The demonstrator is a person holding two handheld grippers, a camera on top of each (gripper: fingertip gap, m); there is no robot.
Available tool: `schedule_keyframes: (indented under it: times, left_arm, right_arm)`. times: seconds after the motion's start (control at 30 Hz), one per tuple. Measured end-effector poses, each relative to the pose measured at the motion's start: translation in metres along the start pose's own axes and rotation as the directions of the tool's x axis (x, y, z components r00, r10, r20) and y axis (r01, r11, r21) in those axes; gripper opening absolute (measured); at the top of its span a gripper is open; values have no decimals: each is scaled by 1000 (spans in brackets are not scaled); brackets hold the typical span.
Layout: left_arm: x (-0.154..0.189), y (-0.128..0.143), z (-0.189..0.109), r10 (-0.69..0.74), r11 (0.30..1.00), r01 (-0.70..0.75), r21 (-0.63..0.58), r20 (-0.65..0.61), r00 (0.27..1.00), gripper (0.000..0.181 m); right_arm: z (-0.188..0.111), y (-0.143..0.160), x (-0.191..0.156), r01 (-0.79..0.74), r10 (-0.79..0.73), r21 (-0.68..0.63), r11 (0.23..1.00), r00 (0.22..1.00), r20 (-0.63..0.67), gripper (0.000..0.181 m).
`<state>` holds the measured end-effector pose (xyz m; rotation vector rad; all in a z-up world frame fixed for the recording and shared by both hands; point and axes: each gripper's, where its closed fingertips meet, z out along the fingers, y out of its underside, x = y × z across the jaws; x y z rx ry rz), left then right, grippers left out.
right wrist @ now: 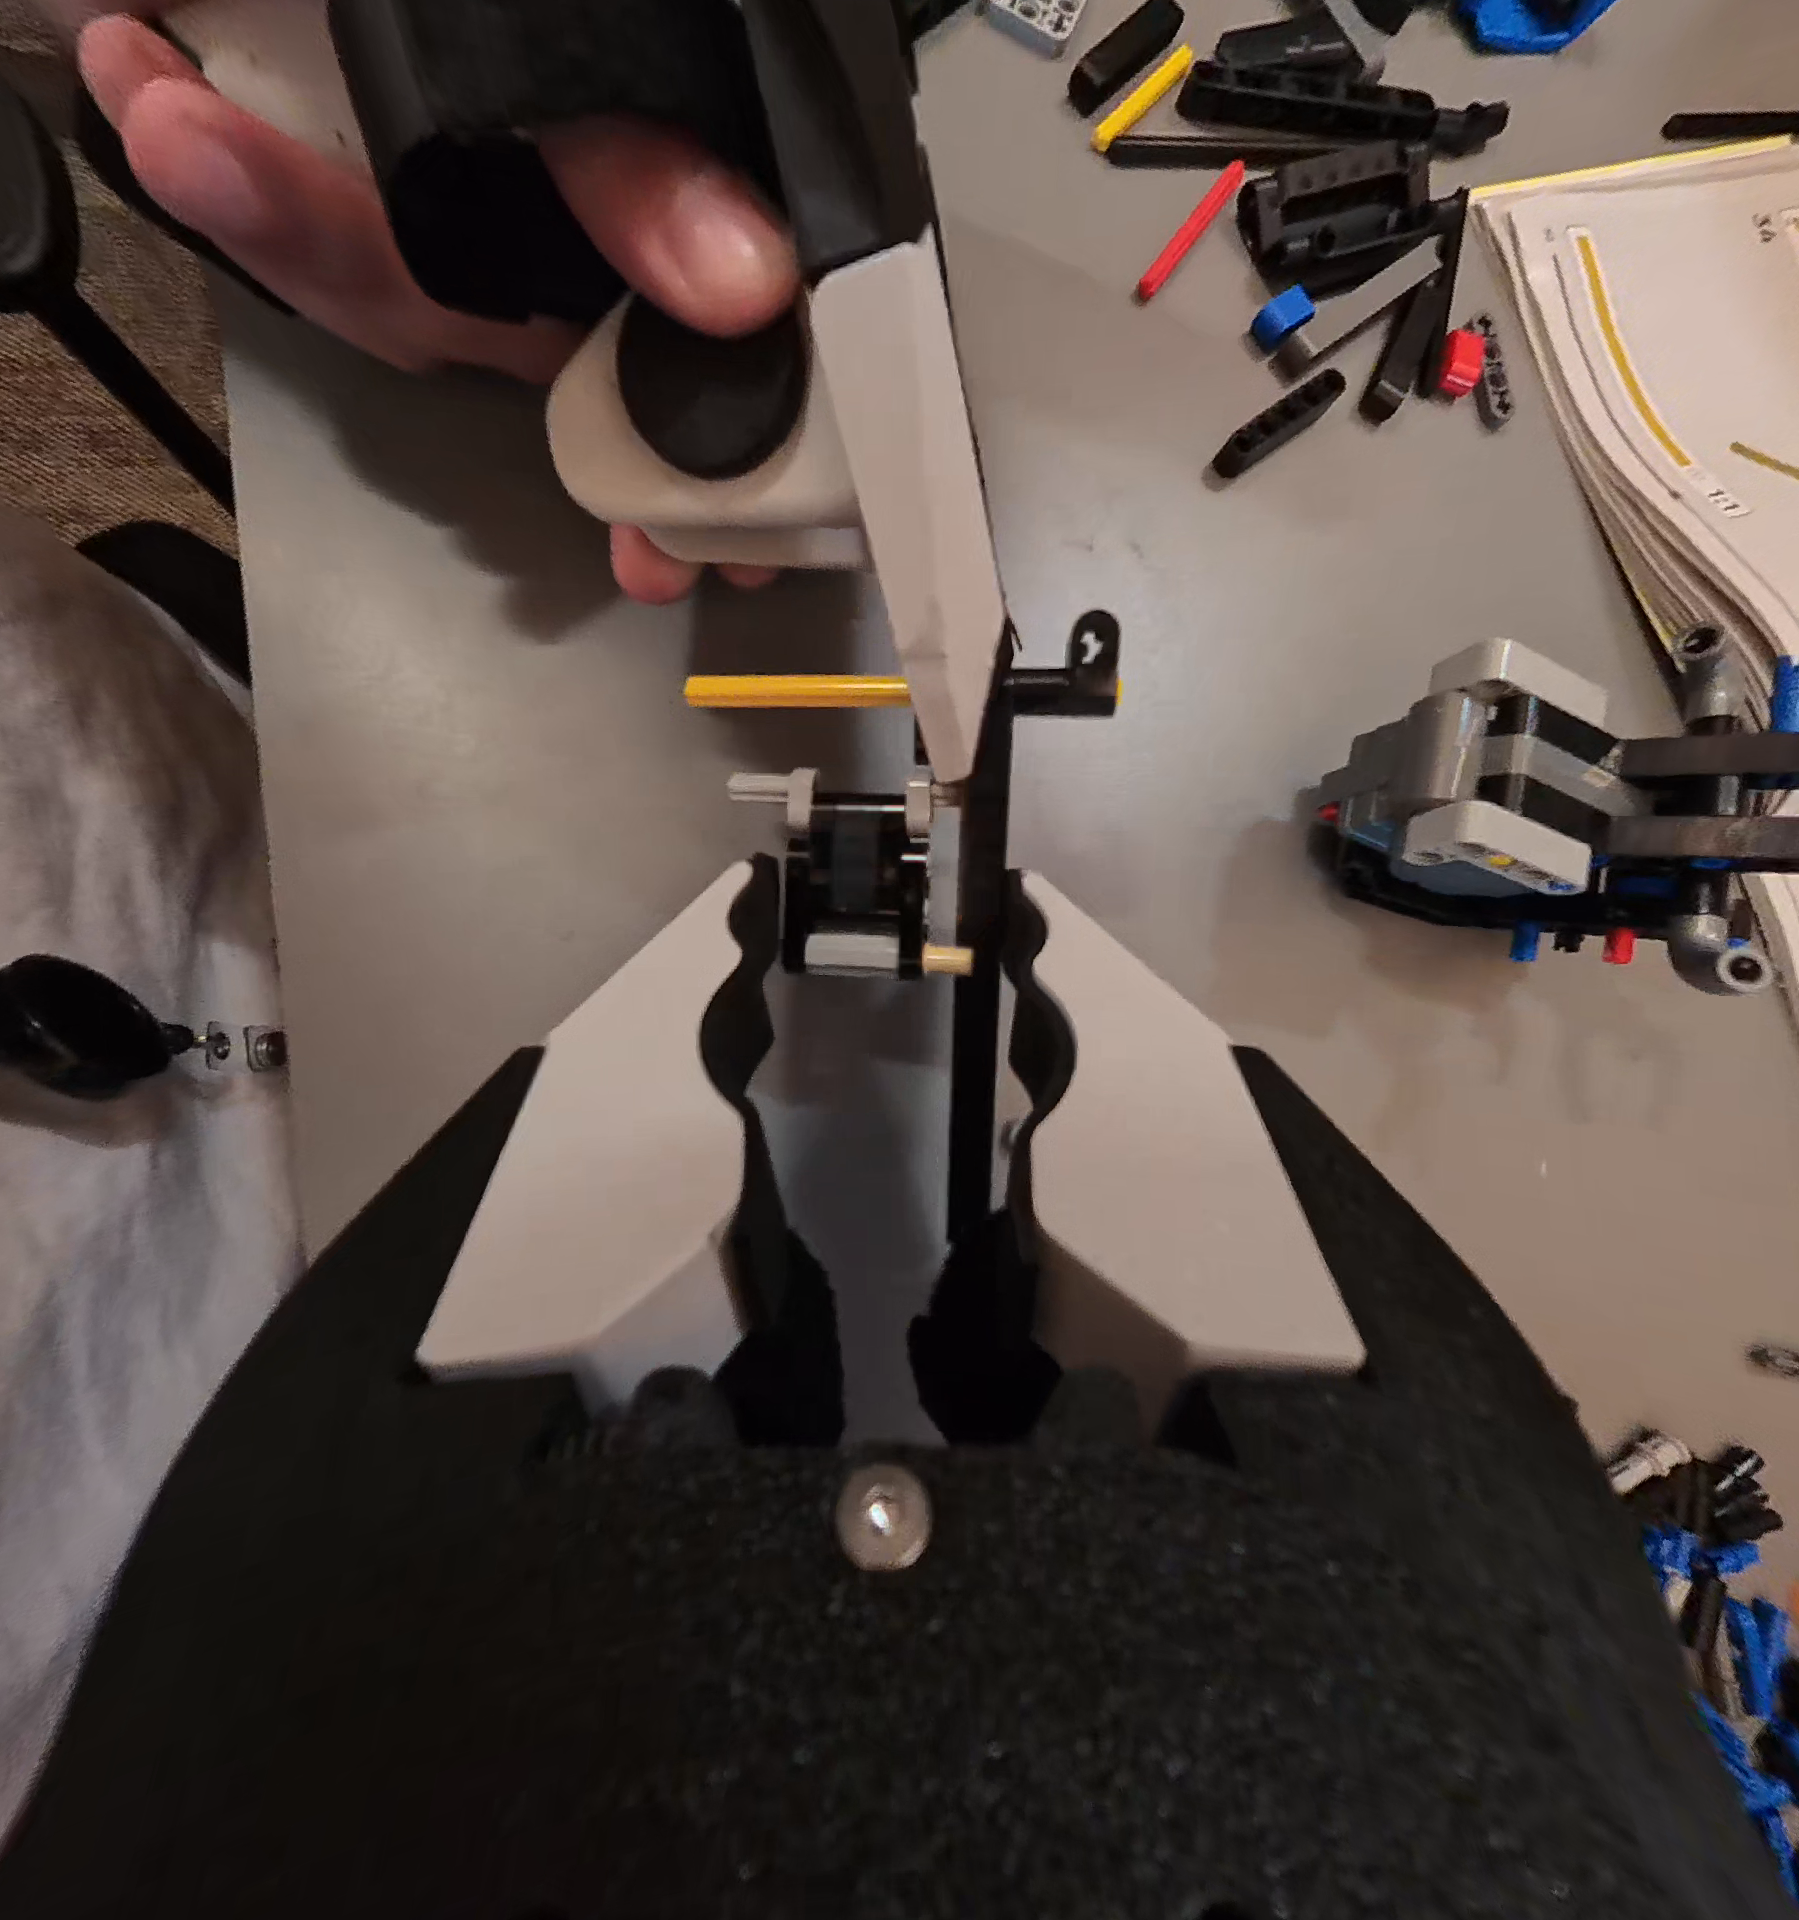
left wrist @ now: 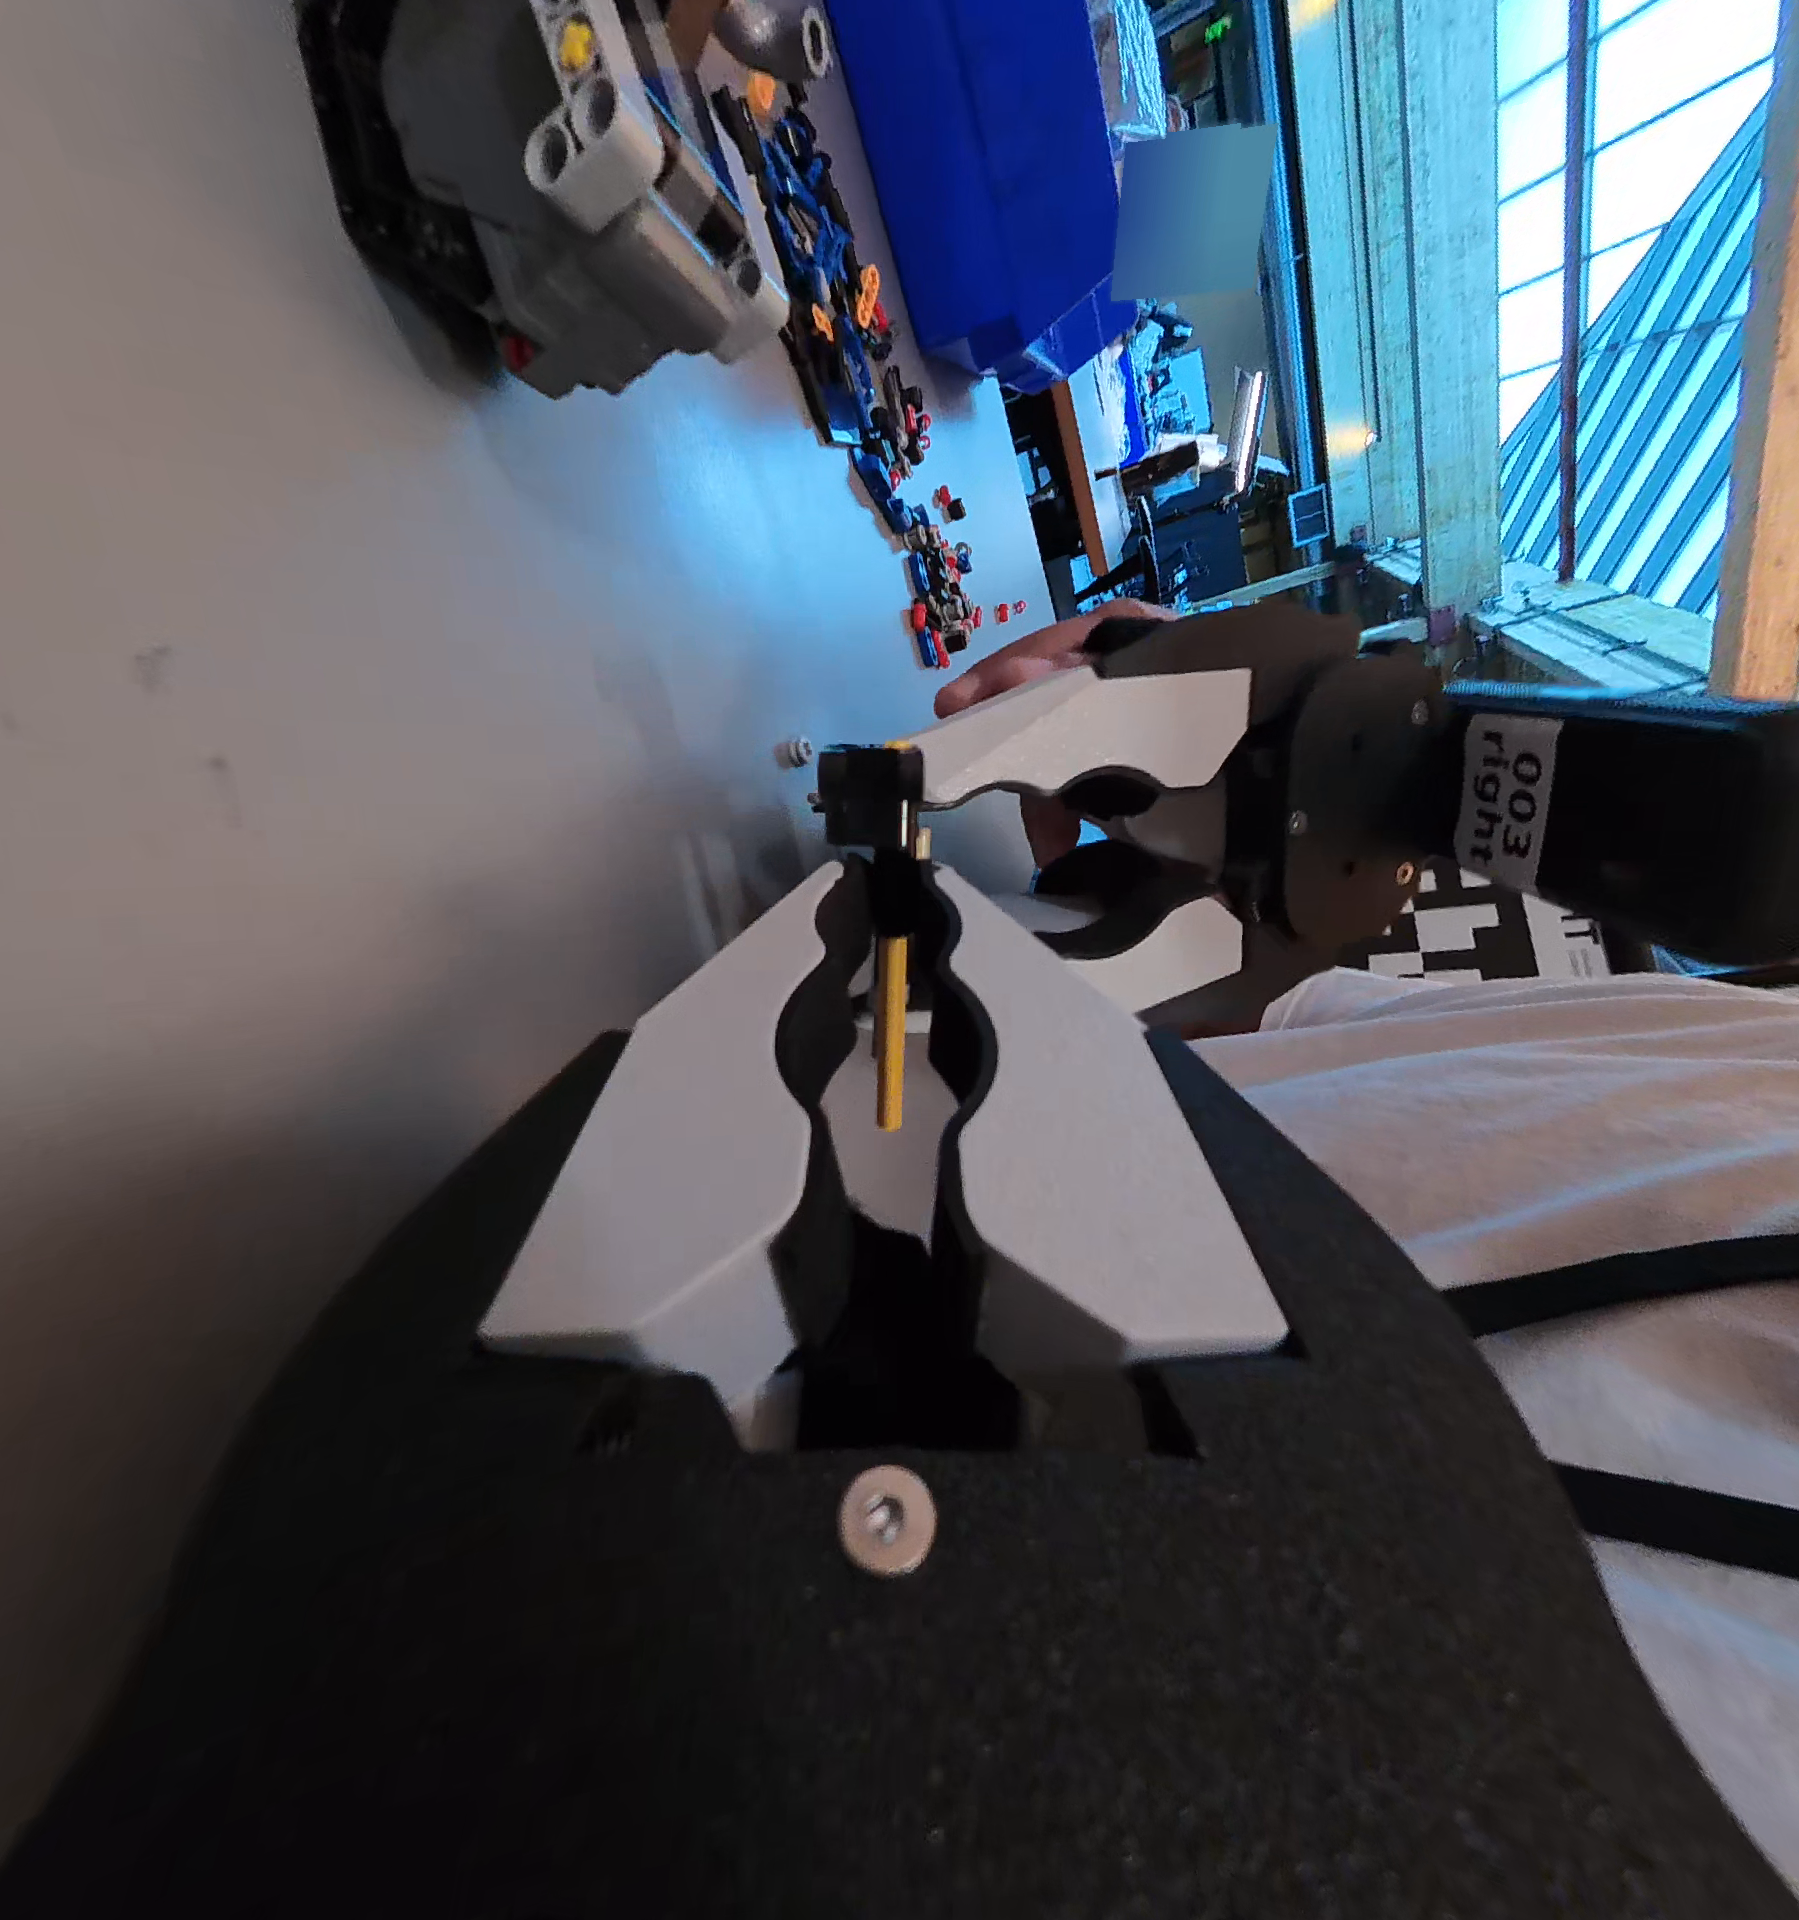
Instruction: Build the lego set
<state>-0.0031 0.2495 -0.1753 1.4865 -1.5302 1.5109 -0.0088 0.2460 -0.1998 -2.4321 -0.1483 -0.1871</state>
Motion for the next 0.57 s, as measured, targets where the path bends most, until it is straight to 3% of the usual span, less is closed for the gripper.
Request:
schedule_keyframes:
  times: [0.03, 0.37, 0.57]
  left_arm:
    - [0, -1, 0, -4, 1000, 4, 9, 0, 1000, 5]
    - [-1, -4, 3, -31, 998, 31, 51, 0, 1000, 5]
    - [2, -2, 5, -18, 998, 18, 56, -14, 1000, 5]
  right_arm:
    - [1, 0, 2, 7, -7, -4, 1000, 1000, -18, 42]
    - [2, 1, 9, 52, -56, -40, 998, 991, -124, 38]
    - [-1, 0, 8, 66, -69, -29, 997, 990, -123, 36]
